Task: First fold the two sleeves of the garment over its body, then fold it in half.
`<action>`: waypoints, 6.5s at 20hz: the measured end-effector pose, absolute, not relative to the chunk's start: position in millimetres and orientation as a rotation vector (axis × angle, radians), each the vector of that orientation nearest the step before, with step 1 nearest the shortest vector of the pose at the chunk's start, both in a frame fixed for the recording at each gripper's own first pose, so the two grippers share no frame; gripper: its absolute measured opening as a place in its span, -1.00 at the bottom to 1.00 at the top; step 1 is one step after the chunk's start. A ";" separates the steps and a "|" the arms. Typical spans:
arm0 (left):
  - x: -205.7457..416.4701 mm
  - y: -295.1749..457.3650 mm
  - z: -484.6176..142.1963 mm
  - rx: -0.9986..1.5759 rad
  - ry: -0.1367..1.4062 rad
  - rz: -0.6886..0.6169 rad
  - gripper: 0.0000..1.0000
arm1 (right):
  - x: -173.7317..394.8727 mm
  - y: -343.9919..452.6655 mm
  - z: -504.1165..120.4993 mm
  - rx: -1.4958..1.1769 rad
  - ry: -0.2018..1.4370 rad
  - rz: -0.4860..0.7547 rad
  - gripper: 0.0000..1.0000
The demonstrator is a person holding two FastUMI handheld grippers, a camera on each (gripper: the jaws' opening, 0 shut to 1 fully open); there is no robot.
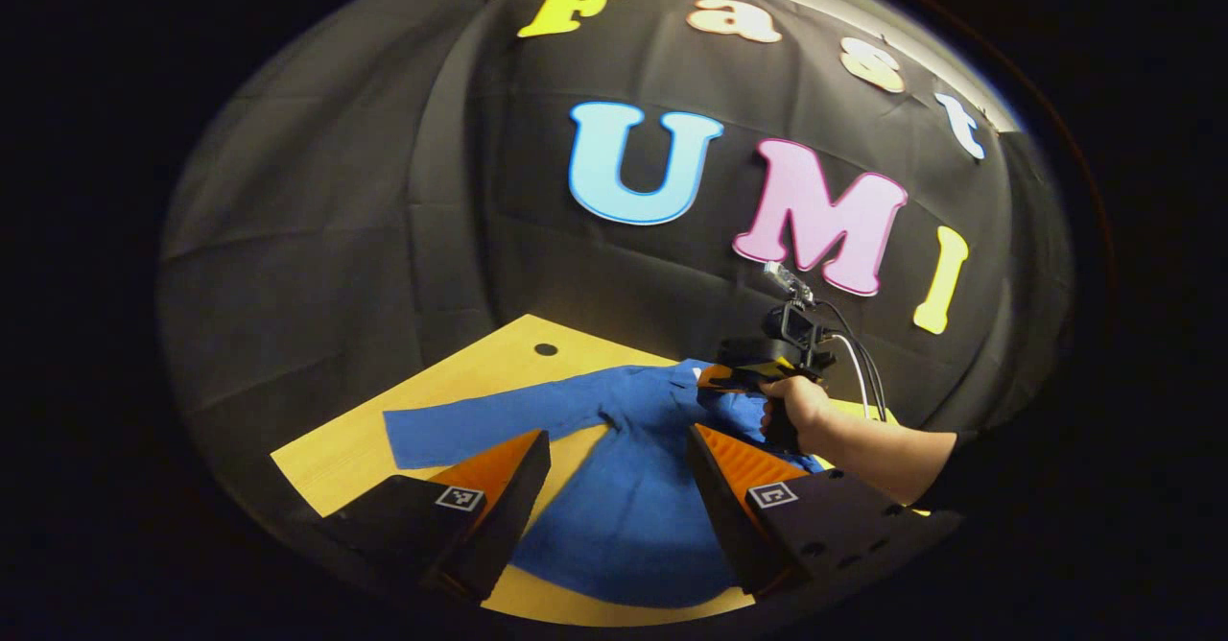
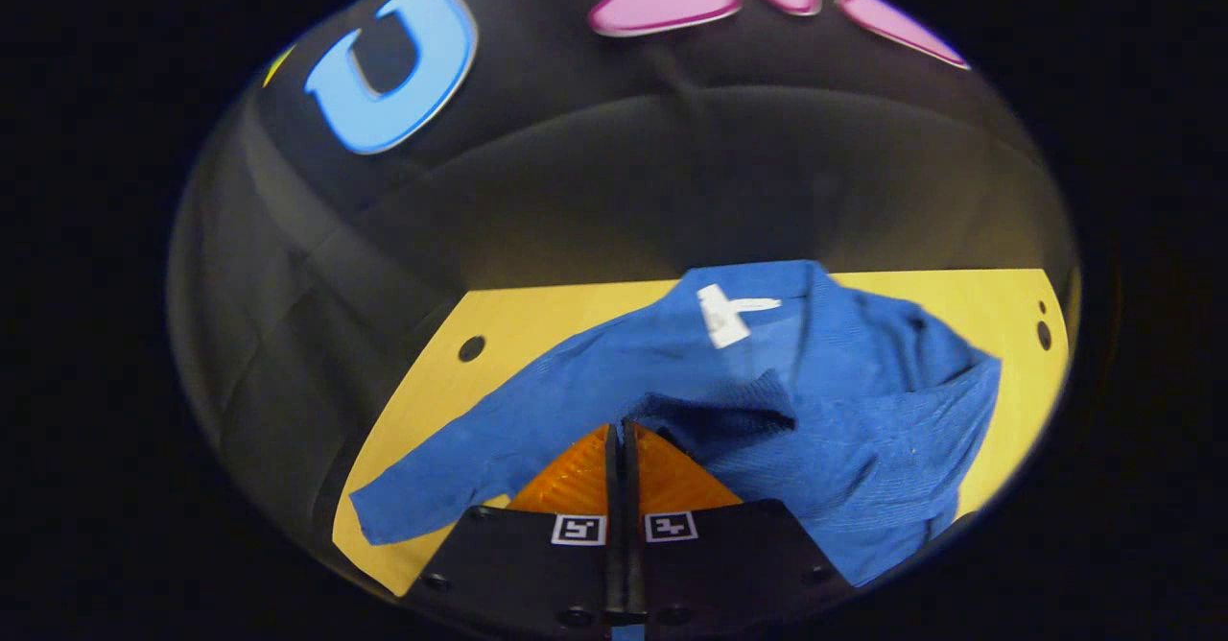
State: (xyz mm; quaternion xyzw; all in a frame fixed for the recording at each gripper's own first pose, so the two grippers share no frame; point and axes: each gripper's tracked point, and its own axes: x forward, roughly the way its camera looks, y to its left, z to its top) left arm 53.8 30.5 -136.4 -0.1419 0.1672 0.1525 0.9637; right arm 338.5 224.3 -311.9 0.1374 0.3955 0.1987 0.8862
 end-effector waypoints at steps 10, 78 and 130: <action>60.5 151.5 -226.4 -0.338 0.400 0.457 0.70 | 327.0 295.9 -351.4 0.109 0.728 0.449 0.98; 207.8 -92.7 -259.3 0.020 0.673 -0.164 0.66 | 62.3 -139.0 -390.4 0.203 0.814 -0.080 0.94; 371.5 19.6 -162.1 -0.214 0.395 -0.031 -1.00 | 342.8 -88.1 -243.9 0.163 0.391 0.069 -0.98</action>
